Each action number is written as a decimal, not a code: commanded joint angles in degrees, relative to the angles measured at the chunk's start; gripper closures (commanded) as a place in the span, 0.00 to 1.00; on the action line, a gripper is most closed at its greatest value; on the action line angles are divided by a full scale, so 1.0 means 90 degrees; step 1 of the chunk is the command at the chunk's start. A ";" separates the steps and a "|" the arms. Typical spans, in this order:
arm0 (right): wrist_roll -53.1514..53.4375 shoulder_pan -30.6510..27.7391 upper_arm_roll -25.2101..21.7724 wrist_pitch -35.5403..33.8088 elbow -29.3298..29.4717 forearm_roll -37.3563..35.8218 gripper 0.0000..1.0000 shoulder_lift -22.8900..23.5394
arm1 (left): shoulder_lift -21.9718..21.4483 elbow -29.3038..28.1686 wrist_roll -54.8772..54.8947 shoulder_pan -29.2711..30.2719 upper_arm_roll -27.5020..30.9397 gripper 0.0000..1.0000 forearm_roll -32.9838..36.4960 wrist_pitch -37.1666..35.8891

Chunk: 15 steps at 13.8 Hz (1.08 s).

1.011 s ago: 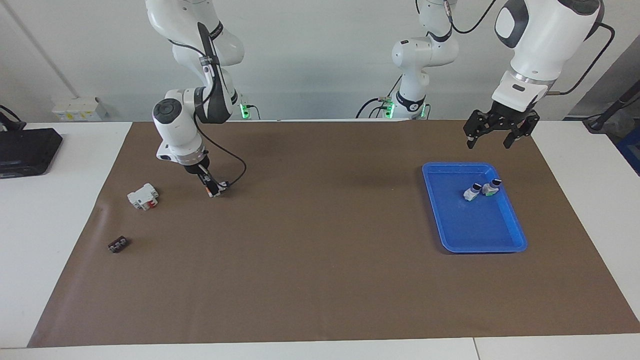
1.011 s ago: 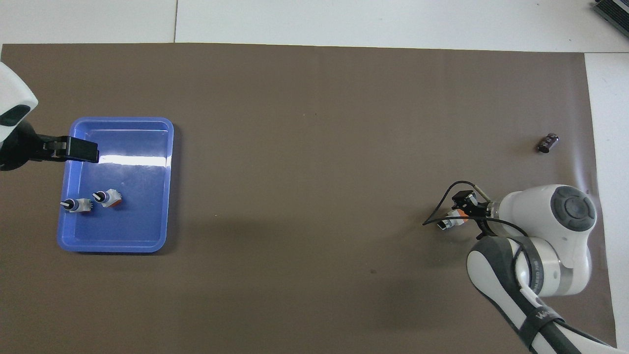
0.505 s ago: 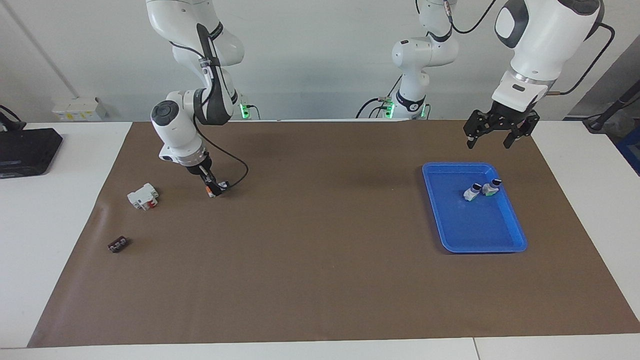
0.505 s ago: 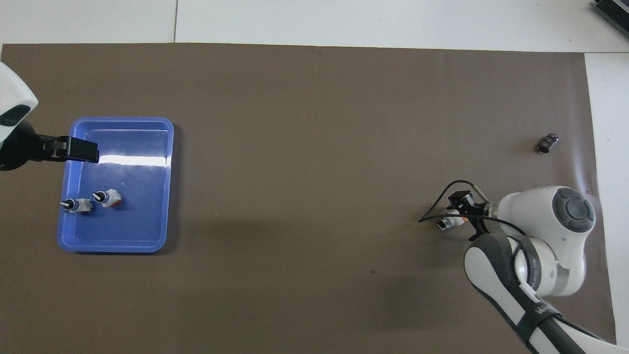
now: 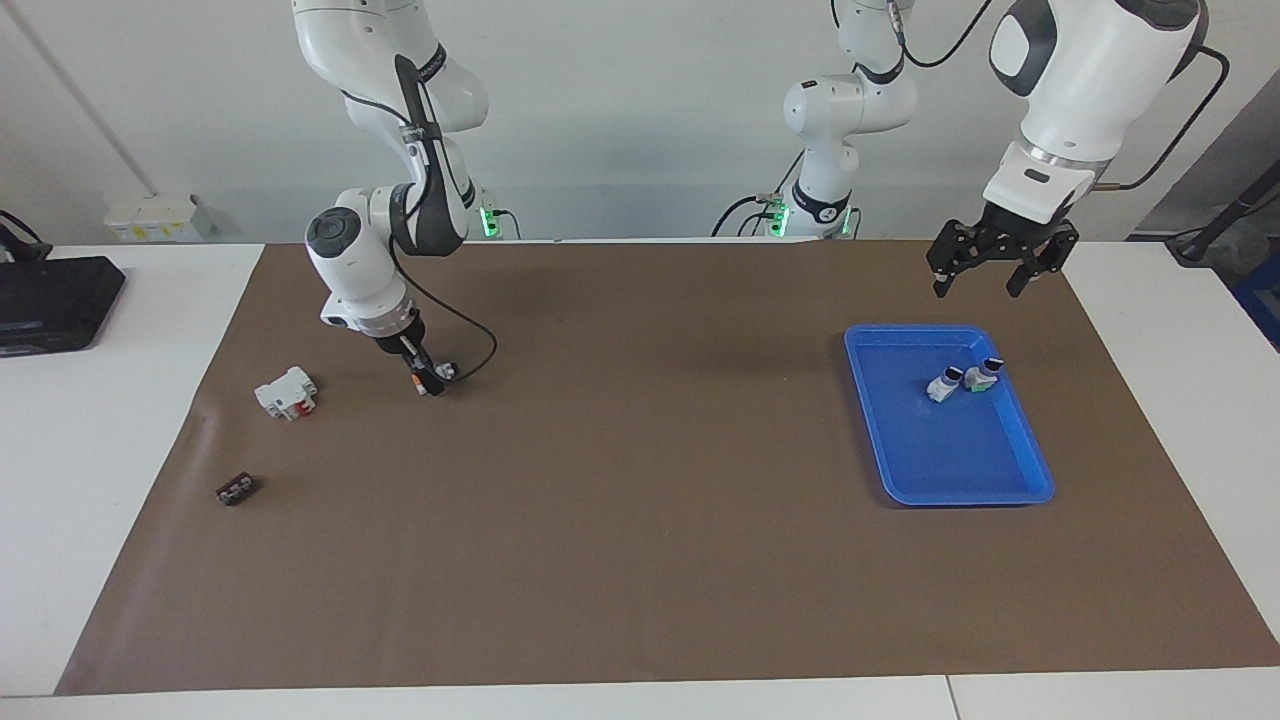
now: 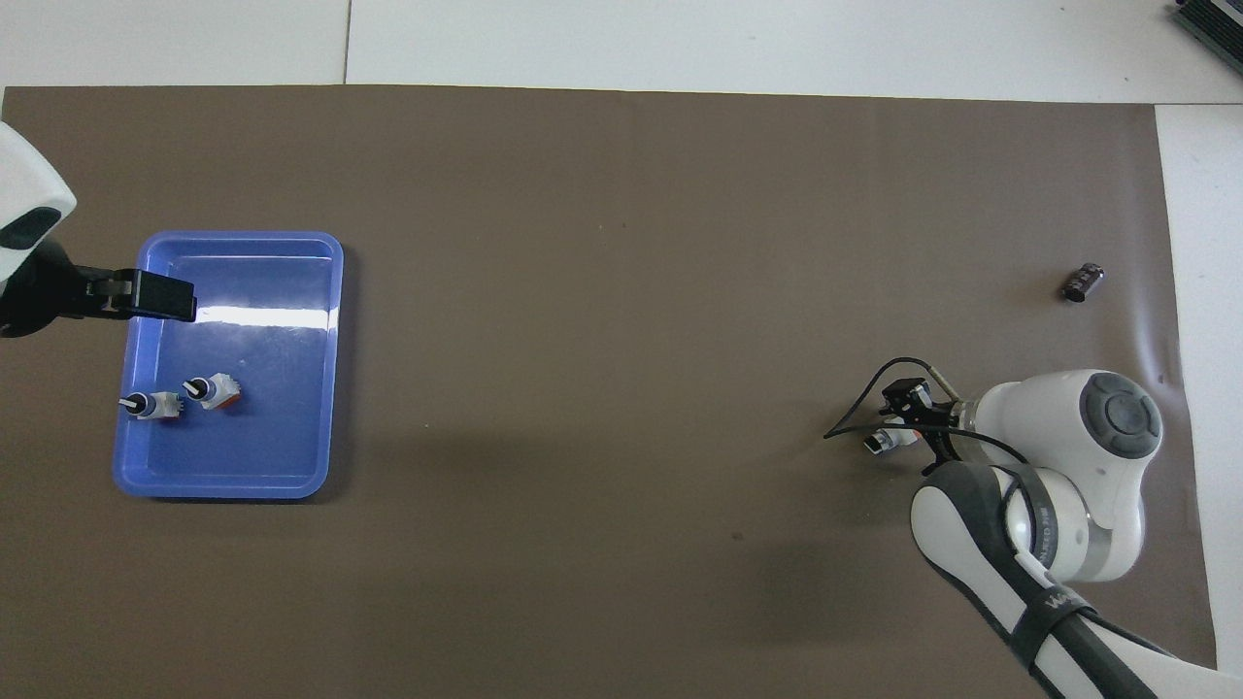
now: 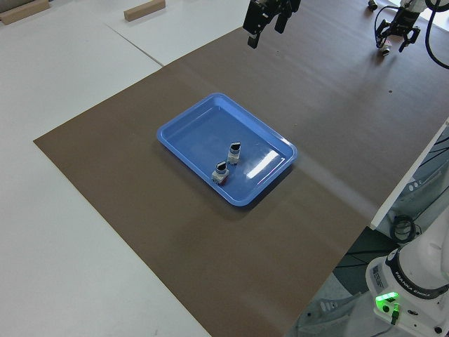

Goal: Turn and place switch with both arms
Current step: 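Lift the switch with the right gripper while the left gripper approaches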

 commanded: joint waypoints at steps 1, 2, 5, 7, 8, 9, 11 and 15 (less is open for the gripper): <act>-0.0119 -0.0021 0.0034 0.0177 -0.0068 0.0298 0.69 -0.0010 | -0.0180 -0.0194 0.0024 0.0055 -0.0015 0.00 -0.0095 0.0015; -0.0138 -0.0021 0.0034 0.0148 -0.0058 0.0444 0.94 -0.0010 | -0.0180 -0.0194 0.0014 0.0045 -0.0015 0.00 -0.0095 0.0054; -0.0331 -0.0021 0.0024 -0.0298 0.0224 0.0972 1.00 0.0038 | -0.0170 -0.0174 0.0014 0.0036 -0.0015 0.00 -0.0095 0.0123; -0.0480 -0.0070 0.0025 -0.1360 0.0847 0.1137 1.00 0.0038 | -0.0160 -0.0174 0.0073 0.0036 -0.0015 0.00 -0.0095 0.0152; -0.0519 -0.0080 0.0024 -0.1762 0.1092 0.1680 1.00 -0.0020 | -0.0170 -0.0203 0.0034 0.0016 -0.0025 0.00 -0.0105 0.0172; -0.0509 -0.0099 -0.0014 -0.1998 0.1259 0.2285 1.00 -0.0097 | -0.0170 -0.0213 0.0005 -0.0023 -0.0025 0.00 -0.0144 0.0191; -0.0373 -0.0061 0.0005 -0.2390 0.1445 0.2680 1.00 -0.0389 | -0.0170 -0.0213 -0.0044 0.0006 -0.0025 0.00 -0.0746 0.0162; 0.1331 0.0232 0.0190 -0.3647 0.2555 0.3072 1.00 -0.0684 | -0.0160 -0.0204 -0.1211 -0.0052 -0.0083 0.01 -0.1890 0.0356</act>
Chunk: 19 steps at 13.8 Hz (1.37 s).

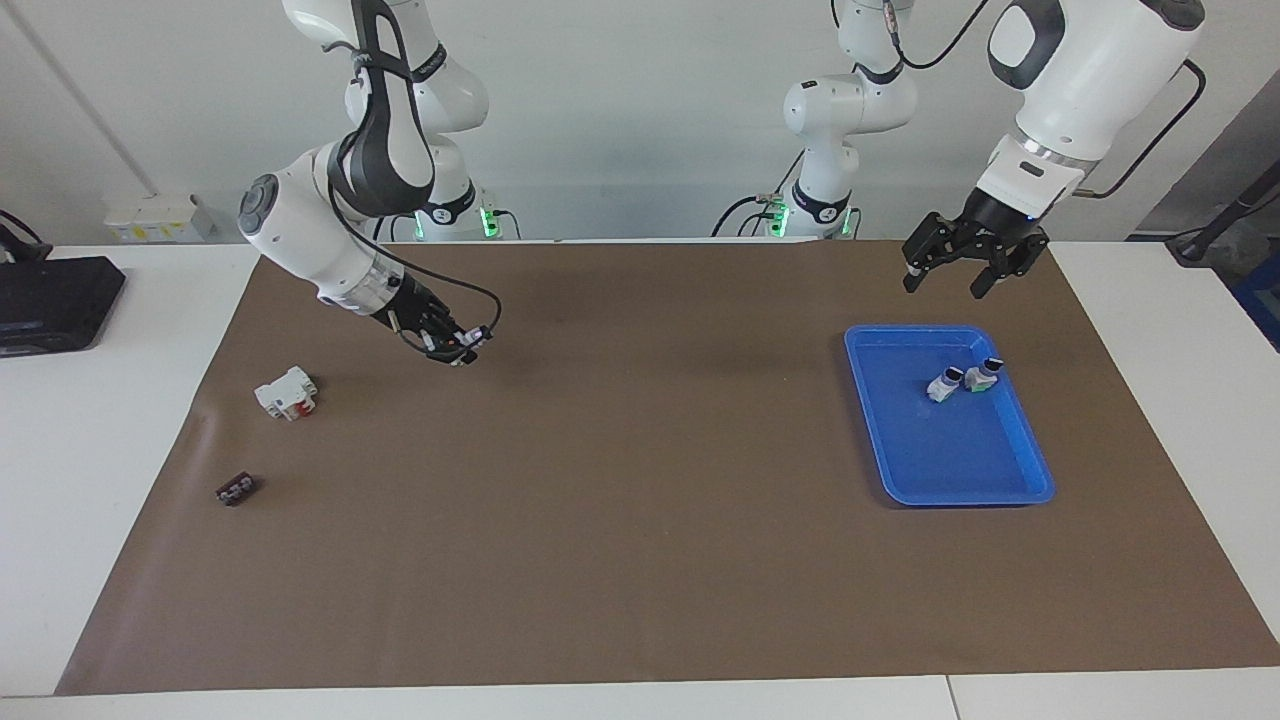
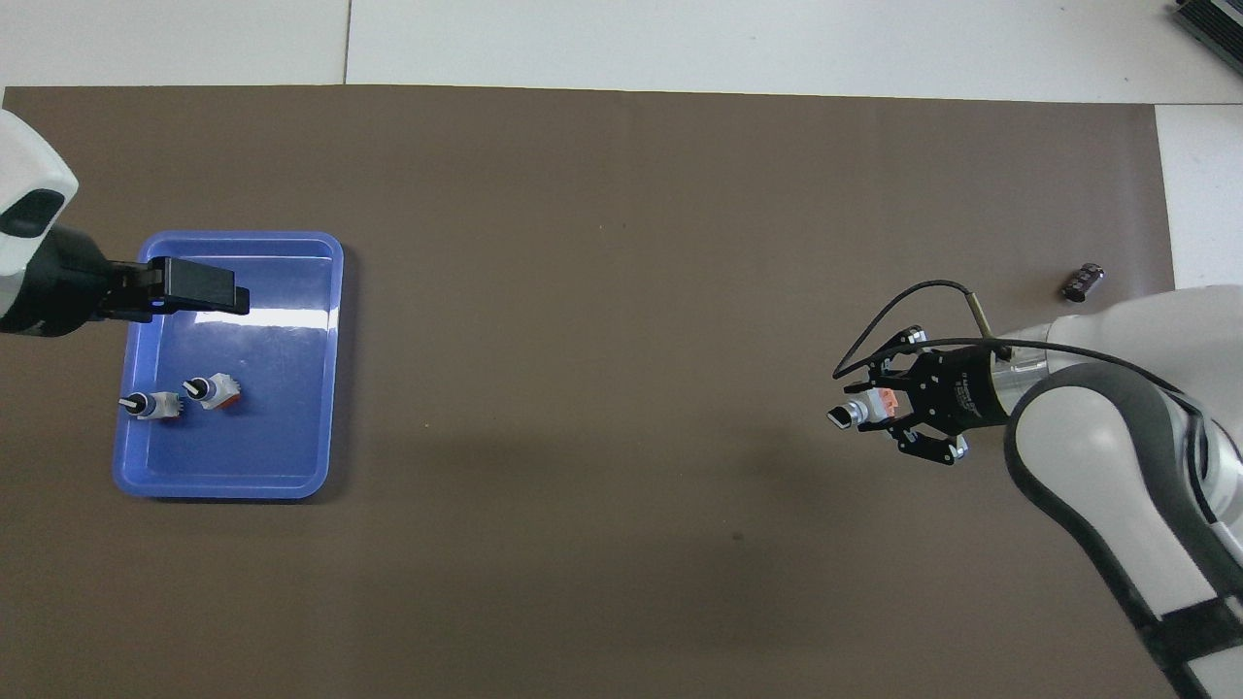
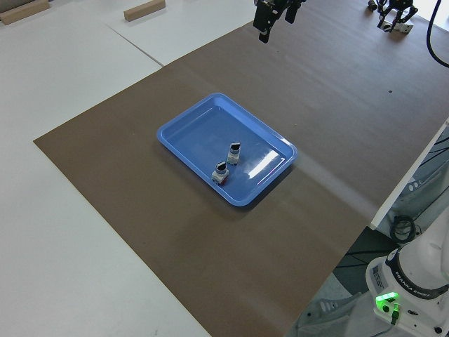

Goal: Turn and place switch with both arms
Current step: 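Lift the switch with the right gripper while the left gripper approaches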

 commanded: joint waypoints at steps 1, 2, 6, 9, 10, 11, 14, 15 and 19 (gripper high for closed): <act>0.1417 0.0301 0.0157 -0.0916 0.1096 0.0164 1.00 -0.0090 | -0.0127 -0.0199 -0.1111 -0.0136 -0.0103 0.02 -0.0553 0.0467; 0.2022 0.0506 0.0168 -0.1093 0.1507 0.0203 1.00 -0.0061 | -0.0117 -0.0199 -0.1327 -0.0320 -0.0123 0.02 -0.0835 0.0594; 0.3431 0.0830 0.0168 -0.1680 0.2476 0.1146 1.00 -0.0041 | -0.0136 -0.0219 -0.1524 -0.0381 -0.0260 0.13 -0.1783 0.0625; 0.3863 0.0859 0.0168 -0.1662 0.2634 0.1851 1.00 -0.0032 | -0.0146 -0.0209 -0.1836 -0.0420 -0.0299 0.30 -0.3090 0.0625; 0.3912 0.0956 0.0168 -0.1574 0.2634 0.1998 1.00 -0.0032 | -0.0156 -0.0209 -0.1924 -0.0420 -0.0299 0.33 -0.3403 0.0567; 0.3941 0.1073 0.0168 -0.1409 0.2615 0.2010 1.00 -0.0032 | -0.0156 -0.0209 -0.2109 -0.0420 -0.0328 0.36 -0.3609 0.0547; 0.4652 0.1599 0.0168 -0.0191 0.2605 0.2068 1.00 0.0036 | -0.0117 -0.0112 -0.2695 -0.0410 -0.0524 0.41 -0.3903 0.0547; 0.4713 0.1805 0.0168 0.0161 0.2556 0.2059 1.00 0.0037 | -0.0097 -0.0024 -0.2958 -0.0400 -0.0524 0.42 -0.4117 0.0527; 0.4840 0.2031 0.0168 0.0507 0.2536 0.2049 1.00 0.0056 | 0.0176 0.0639 -0.4159 -0.0323 -0.0514 0.46 -0.4198 -0.0056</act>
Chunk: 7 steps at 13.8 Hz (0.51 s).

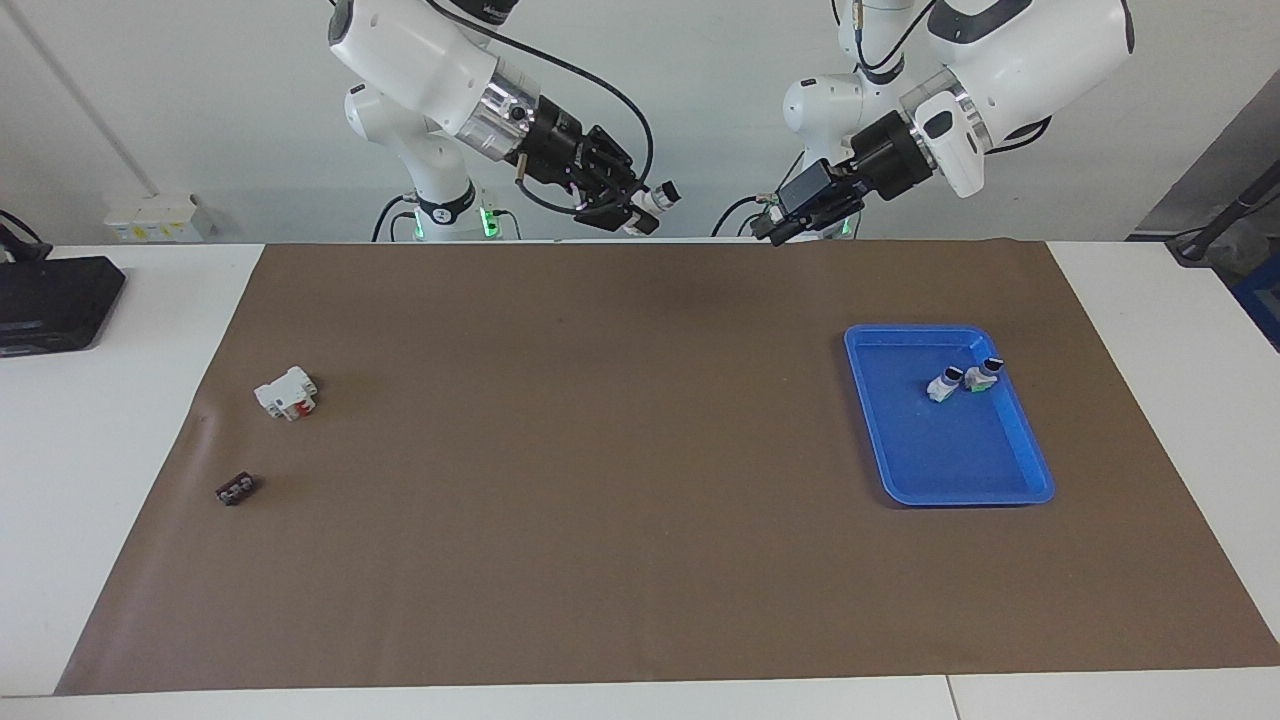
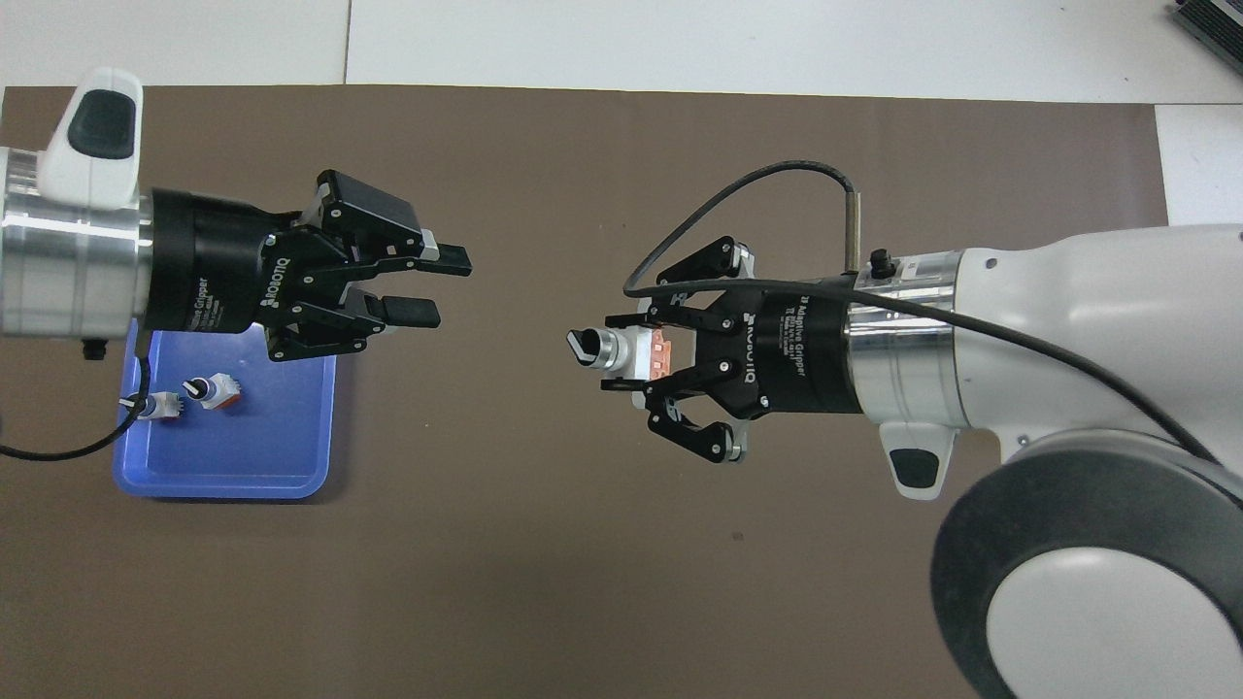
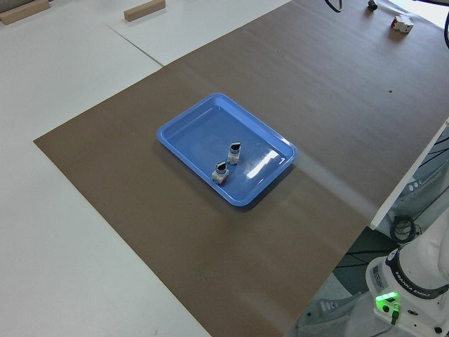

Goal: Turn and place switch with both arms
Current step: 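Move the left gripper onto the switch end held by the right gripper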

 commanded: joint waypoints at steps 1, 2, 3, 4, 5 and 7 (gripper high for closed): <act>0.0071 -0.0024 -0.0034 0.0040 0.0044 0.0076 1.00 0.0022 | 0.0241 0.0565 -0.0787 0.0053 0.0089 0.46 -0.0067 -0.0654; 0.0071 -0.0024 -0.0034 0.0030 0.0044 0.0066 1.00 0.0022 | 0.0319 0.0692 -0.0906 0.0054 0.0109 0.46 -0.0058 -0.0792; 0.0071 -0.0024 -0.0034 0.0030 0.0044 0.0056 1.00 0.0022 | 0.0349 0.0780 -0.1100 0.0054 0.0070 0.46 -0.0058 -0.0871; 0.0071 -0.0024 -0.0034 0.0030 0.0044 0.0046 1.00 0.0022 | 0.0368 0.0859 -0.1344 0.0034 0.0031 0.47 -0.0048 -0.0930; 0.0071 -0.0024 -0.0034 0.0030 0.0044 0.0036 1.00 0.0022 | 0.0378 0.0918 -0.1453 -0.0034 0.0021 0.48 -0.0038 -0.1046; 0.0071 -0.0024 -0.0034 0.0030 0.0044 0.0027 1.00 0.0022 | 0.0398 0.1151 -0.1677 -0.0054 -0.0289 0.49 0.0175 -0.1261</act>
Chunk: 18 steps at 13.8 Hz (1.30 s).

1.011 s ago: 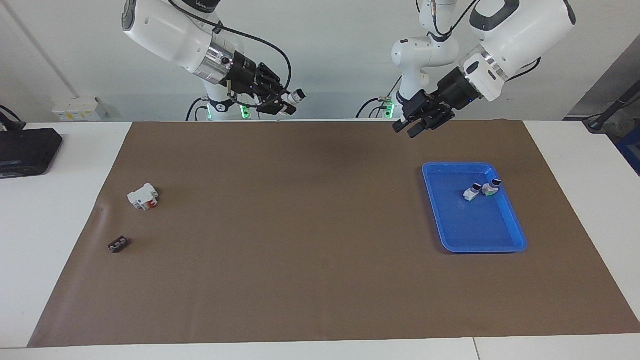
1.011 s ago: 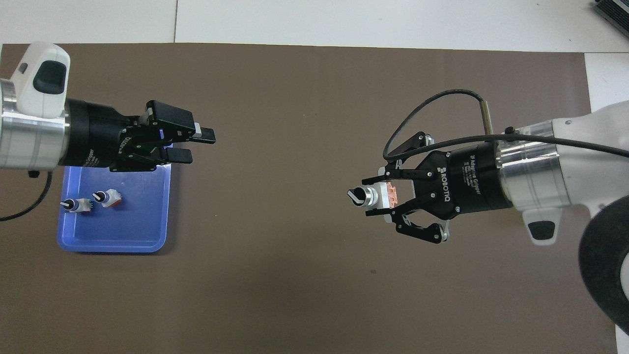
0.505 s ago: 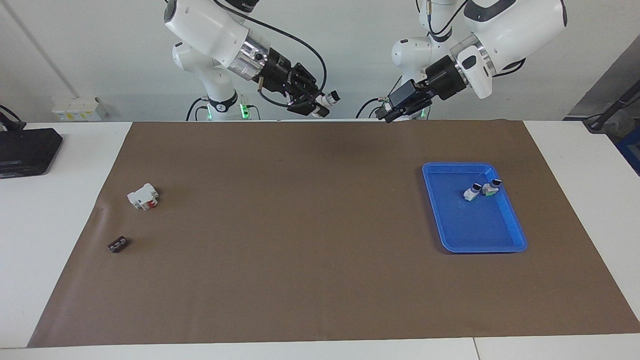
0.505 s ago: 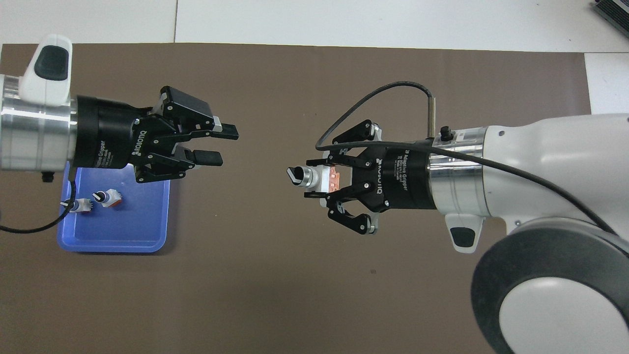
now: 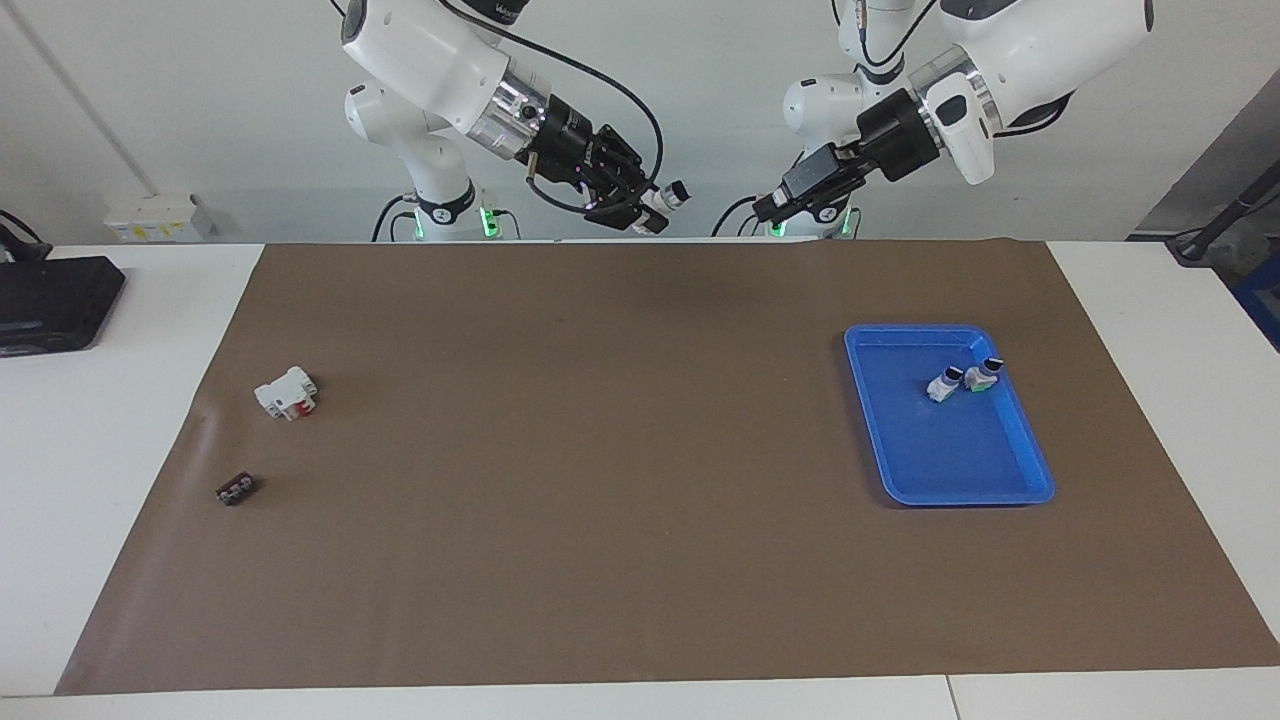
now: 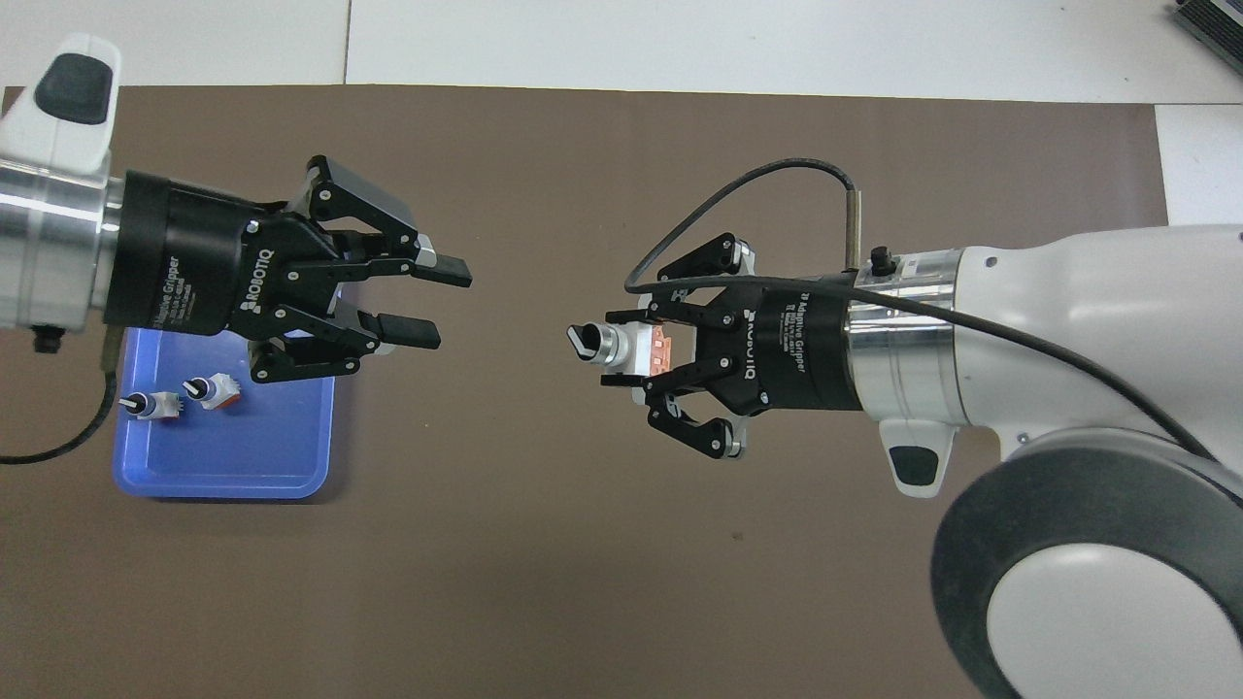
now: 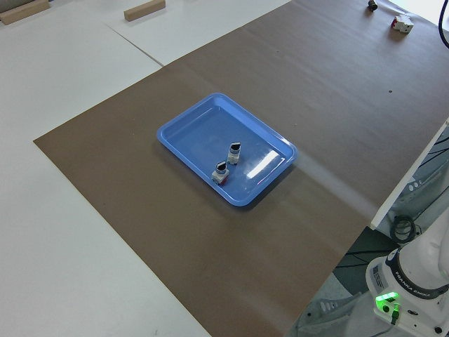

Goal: Turn and place switch with both arms
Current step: 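Move the left gripper onto the switch end held by the right gripper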

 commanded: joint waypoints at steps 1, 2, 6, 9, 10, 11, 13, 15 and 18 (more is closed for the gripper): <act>0.0057 -0.0037 0.0024 0.0018 0.0044 0.0027 1.00 0.0019 | 0.0154 0.0530 -0.0517 -0.0057 -0.0458 0.50 0.0367 -0.0315; 0.0057 -0.0037 0.0024 0.0018 0.0035 0.0017 1.00 0.0019 | 0.0212 0.0551 -0.0644 -0.0066 -0.0586 0.50 0.0437 -0.0286; 0.0057 -0.0037 0.0024 0.0018 0.0044 0.0017 1.00 0.0019 | 0.0437 0.0951 -0.0714 -0.0124 -0.0694 0.52 0.0866 -0.0364; 0.0057 -0.0037 0.0024 0.0008 0.0044 0.0017 1.00 0.0019 | 0.0447 0.0951 -0.0665 -0.0242 -0.0734 0.56 0.1082 -0.0266; 0.0057 -0.0037 0.0024 0.0008 0.0044 0.0017 1.00 0.0019 | 0.0447 0.0951 -0.0645 -0.0252 -0.0734 0.57 0.1082 -0.0218; 0.0057 -0.0037 0.0024 0.0008 0.0035 0.0017 1.00 0.0019 | 0.0447 0.0951 -0.0645 -0.0271 -0.0734 0.58 0.1082 -0.0150; 0.0047 -0.0037 0.0024 0.0008 0.0035 0.0007 1.00 0.0019 | 0.0447 0.0932 -0.0635 -0.0301 -0.0743 0.59 0.1082 0.0103; 0.0057 -0.0037 0.0024 0.0008 0.0044 0.0007 1.00 0.0019 | 0.0447 0.0903 -0.0674 -0.0359 -0.0743 0.60 0.1092 0.0590; 0.0057 -0.0037 0.0034 0.0008 0.0035 0.0007 1.00 0.0019 | 0.0447 0.0864 -0.0626 -0.0515 -0.0753 0.61 0.1345 0.0915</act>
